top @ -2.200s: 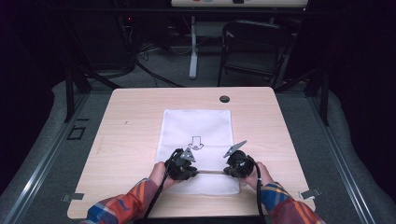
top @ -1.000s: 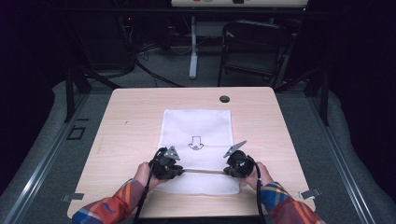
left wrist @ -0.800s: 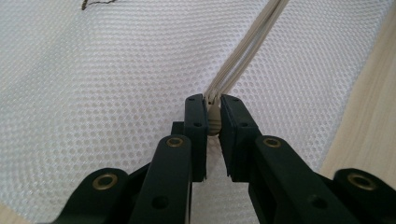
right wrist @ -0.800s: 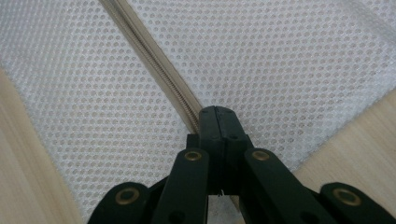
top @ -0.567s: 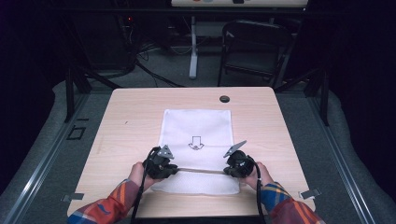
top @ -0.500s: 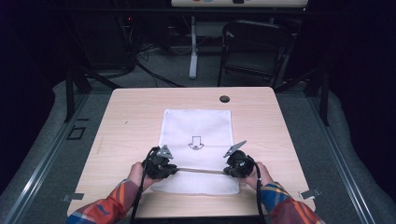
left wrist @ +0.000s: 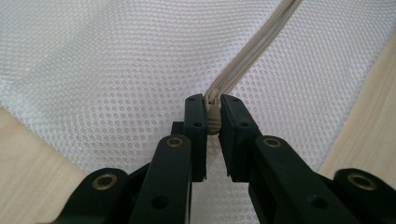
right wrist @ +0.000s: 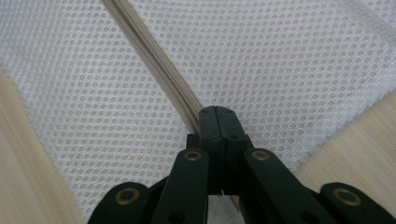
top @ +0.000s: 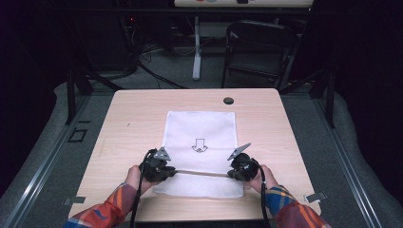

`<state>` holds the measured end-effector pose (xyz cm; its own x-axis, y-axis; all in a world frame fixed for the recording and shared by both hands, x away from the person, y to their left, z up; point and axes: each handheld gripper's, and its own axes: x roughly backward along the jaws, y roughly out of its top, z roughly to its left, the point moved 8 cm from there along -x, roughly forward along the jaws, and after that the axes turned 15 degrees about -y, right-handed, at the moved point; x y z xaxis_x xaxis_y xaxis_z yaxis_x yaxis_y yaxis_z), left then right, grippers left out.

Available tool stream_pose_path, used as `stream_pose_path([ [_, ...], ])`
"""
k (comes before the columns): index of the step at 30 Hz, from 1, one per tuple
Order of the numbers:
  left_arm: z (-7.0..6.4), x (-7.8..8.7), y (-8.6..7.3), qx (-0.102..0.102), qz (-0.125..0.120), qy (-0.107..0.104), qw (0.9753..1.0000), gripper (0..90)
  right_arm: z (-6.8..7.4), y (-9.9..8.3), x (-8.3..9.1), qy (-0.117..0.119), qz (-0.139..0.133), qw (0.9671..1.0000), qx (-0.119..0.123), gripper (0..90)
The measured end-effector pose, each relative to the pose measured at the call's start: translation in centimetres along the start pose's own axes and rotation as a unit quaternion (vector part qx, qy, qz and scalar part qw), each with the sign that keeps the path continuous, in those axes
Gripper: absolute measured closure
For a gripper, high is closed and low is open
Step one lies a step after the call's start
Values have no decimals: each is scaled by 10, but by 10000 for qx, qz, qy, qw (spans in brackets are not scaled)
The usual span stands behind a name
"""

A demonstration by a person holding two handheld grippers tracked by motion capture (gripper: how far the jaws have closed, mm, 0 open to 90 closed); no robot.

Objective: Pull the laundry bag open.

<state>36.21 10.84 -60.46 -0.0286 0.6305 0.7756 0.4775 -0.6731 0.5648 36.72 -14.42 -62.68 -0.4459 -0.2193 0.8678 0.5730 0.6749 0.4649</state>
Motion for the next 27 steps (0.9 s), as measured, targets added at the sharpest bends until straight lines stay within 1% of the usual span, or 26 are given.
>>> stream_pose_path([
  [3, 2, 3, -2, 6, -10, 20, 10000, 813, 0, 0, 0, -9, -23, 10000, -30, 900],
  [5, 2, 3, -3, 55, -43, 20, 10000, 813, 0, 0, 0, -8, -21, 10000, -27, 900],
  [7, 2, 4, -4, 61, -24, 21, 10000, 813, 0, 0, 0, -6, -18, 10000, -31, 900],
  [13, 4, 9, -7, 117, -42, 70, 9999, 812, 0, 0, 0, -2, 2, 10000, 0, 900],
  [14, 4, 9, -8, 124, -58, 61, 9999, 812, 0, 0, 0, -11, -22, 10000, -34, 900],
  [15, 5, 10, -8, 101, -28, 81, 9999, 812, 0, 0, 0, -9, -21, 10000, -33, 900],
  [21, 6, 13, -12, 168, -35, 119, 9998, 812, 0, 0, 0, -1, 3, 10000, -3, 900],
  [22, 6, 13, -13, 177, -39, 95, 9998, 812, 0, 0, 0, -5, 4, 10000, 1, 900],
  [25, 7, 15, -14, 187, -37, 123, 9997, 812, 0, 0, 0, -11, -14, 10000, -26, 900],
  [27, 7, 15, -15, 179, -37, 155, 9997, 812, 0, 0, 0, -5, 3, 10000, -1, 900],
])
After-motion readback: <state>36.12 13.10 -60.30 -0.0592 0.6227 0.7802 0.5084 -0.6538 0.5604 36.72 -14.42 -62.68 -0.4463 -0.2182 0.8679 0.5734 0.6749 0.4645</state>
